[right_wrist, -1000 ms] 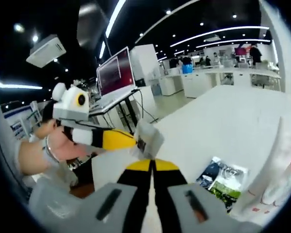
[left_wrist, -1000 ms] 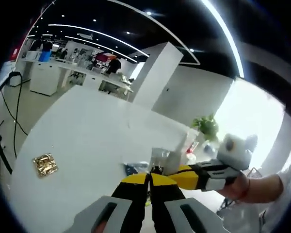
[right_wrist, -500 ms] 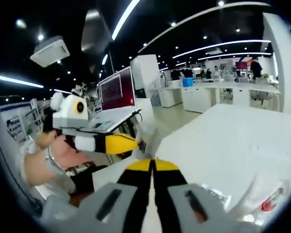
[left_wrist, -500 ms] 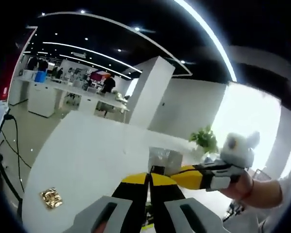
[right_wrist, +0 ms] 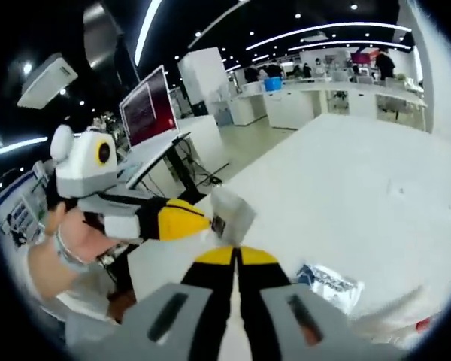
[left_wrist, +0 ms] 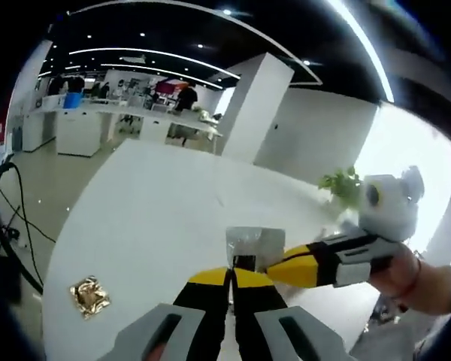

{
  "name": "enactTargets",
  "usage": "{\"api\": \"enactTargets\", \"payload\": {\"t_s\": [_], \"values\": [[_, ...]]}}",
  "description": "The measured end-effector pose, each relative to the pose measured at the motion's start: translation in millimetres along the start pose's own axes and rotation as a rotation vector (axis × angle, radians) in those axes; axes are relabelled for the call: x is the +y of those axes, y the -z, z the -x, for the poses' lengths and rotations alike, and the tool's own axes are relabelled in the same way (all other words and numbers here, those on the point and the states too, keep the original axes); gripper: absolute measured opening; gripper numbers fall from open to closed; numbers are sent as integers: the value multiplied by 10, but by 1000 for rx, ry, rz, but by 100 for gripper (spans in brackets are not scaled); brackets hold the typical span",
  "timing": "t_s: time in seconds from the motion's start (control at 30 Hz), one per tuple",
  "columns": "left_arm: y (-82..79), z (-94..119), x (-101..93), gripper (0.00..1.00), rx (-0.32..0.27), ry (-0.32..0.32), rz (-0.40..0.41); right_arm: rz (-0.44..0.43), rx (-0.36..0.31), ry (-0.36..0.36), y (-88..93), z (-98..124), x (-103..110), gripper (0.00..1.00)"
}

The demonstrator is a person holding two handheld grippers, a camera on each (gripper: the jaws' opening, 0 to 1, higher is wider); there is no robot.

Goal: Arrange the skincare products in the storage area until every visible bottle or jar stands upright without overlapping.

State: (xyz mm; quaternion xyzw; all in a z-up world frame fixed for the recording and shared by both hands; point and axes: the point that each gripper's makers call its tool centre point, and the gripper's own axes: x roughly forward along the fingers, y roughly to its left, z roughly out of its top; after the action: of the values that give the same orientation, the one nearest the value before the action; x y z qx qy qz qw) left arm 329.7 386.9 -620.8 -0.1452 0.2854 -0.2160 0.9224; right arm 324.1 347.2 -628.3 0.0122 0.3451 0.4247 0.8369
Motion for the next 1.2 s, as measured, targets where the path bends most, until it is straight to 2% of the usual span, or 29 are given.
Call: {"api": "enactTargets", "payload": {"t_s": [0.1,0.2,0.33,0.4,0.53,0.57,0.67,0.8,0.93,1.07,1.17,1.2], "values": [[134,-121,113,1,50,-37,26,-8,52,18,130,-143,-79,3],[249,-263,204,1,88,-53,41,4,108,60,294,-293,-227,5],[388,-422,300,1,138,-63,72,9,152,91,450,-465,-376,7],[499,-551,401,1,162,-78,108,24,185,110,557,-586,-481,7],[620,-655,488,1,188,-91,149,39,208,122,621,-687,-563,8],[702,-716,531,1,210,-100,175,27,222,122,678,-741,-627,8],[778,-780,556,1,234,-101,194,-18,245,135,766,-769,-714,9],[832,-825,574,1,236,-107,212,25,251,142,803,-783,-739,11],[861,-875,563,1,251,-94,195,63,249,117,809,-795,-664,13],[894,-894,575,2,305,-89,100,101,210,124,753,-797,-668,14],[905,-916,580,2,332,-89,78,127,219,115,768,-814,-657,14],[914,-928,579,2,349,-91,49,131,223,118,784,-824,-662,14]]}}
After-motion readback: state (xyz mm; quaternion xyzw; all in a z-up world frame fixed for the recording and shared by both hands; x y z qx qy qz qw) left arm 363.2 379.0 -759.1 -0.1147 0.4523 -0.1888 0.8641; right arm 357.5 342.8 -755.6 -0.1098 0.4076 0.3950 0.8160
